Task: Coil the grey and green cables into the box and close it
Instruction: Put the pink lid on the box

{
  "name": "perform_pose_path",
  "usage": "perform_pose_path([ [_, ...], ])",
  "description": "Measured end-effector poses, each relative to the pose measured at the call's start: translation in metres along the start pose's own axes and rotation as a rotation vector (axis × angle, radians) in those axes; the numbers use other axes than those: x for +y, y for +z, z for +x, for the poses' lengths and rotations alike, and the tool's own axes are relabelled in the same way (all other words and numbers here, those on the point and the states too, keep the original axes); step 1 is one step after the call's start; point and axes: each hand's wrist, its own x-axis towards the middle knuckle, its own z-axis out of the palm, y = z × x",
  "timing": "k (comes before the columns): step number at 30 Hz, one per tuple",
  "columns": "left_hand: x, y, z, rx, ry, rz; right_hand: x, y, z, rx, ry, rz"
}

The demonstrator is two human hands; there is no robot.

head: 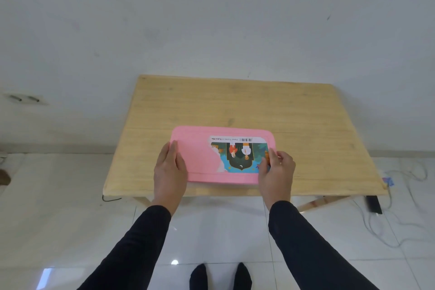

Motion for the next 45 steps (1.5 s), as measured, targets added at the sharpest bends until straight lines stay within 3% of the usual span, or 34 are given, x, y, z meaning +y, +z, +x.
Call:
perform_pose_path([
  [5,0.001,0.0,0.001,0.016,-0.005,-0.045,0.003,-0.003,0.002,-0.06,0.038,0.076],
  [9,0.002,-0.001,-0.004,-0.006,-0.068,-0.157,0.003,-0.008,-0.003,-0.152,0.209,0.251],
  [14,0.003,0.0,0.005,-0.01,-0.063,-0.17,-0.003,-0.005,0.001,-0.132,0.267,0.33],
  [25,0.049,0.032,0.106,0.003,-0.022,-0.208,-0.018,0.006,0.116,-0.108,0.238,0.363],
  [35,0.073,0.097,0.217,0.046,-0.105,-0.191,-0.004,0.068,0.249,-0.182,0.184,0.326],
  [45,0.081,0.117,0.247,0.1,-0.187,-0.289,0.001,0.093,0.279,-0.162,0.183,0.231],
])
